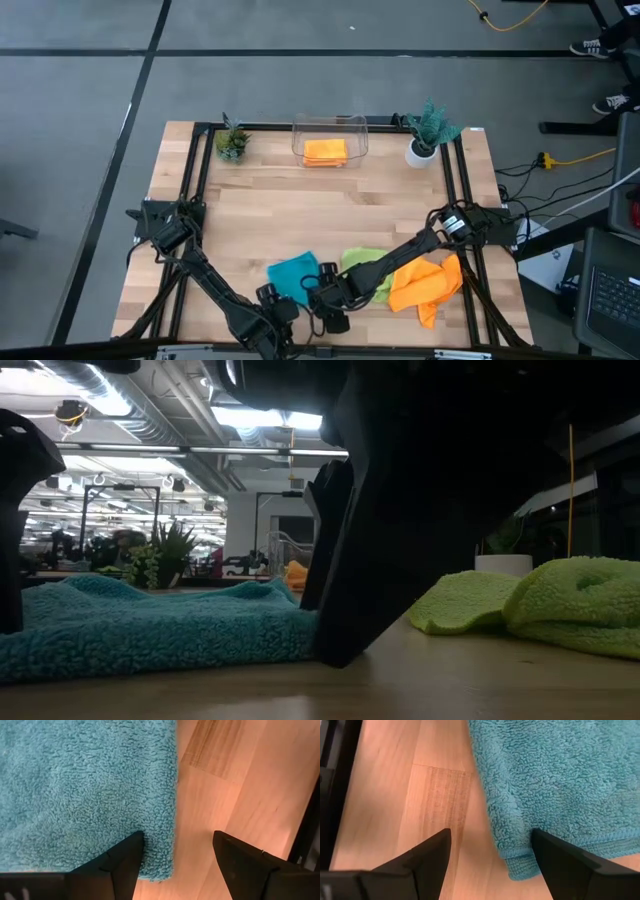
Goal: Fold microfiber towels
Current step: Fold the blue towel
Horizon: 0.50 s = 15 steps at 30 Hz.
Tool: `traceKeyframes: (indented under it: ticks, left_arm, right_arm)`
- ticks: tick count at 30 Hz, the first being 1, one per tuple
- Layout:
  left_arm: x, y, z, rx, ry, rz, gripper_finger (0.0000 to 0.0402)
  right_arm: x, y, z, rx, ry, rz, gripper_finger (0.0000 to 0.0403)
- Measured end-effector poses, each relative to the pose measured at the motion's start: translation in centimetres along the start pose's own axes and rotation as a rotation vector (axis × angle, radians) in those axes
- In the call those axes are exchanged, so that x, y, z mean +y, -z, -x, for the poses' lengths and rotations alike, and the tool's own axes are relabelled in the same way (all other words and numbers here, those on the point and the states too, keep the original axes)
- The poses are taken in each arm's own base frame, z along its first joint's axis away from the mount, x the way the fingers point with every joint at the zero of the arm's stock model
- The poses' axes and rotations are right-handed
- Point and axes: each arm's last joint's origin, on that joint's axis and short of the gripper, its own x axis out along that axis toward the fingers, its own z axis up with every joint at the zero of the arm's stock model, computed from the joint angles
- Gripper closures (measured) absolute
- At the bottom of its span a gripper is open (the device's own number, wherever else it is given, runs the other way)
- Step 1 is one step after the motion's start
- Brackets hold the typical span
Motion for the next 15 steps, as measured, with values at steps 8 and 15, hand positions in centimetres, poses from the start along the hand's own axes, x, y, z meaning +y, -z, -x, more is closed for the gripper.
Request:
traceKeyframes:
  ticks: [8, 15]
  left_arm:
    - [0.1, 0.1, -0.1, 0.004, -0.006, 0.003, 0.0198]
    - [0.2, 0.1, -0.1, 0.007, -0.011, 0.007, 0.0255]
  right_arm:
    - [0.3, 0.2, -0.2, 0.005, 0.001, 0.005, 0.0124]
    - [0.3, 0.5, -1.1, 0.012, 0.029, -0.018, 0.0147]
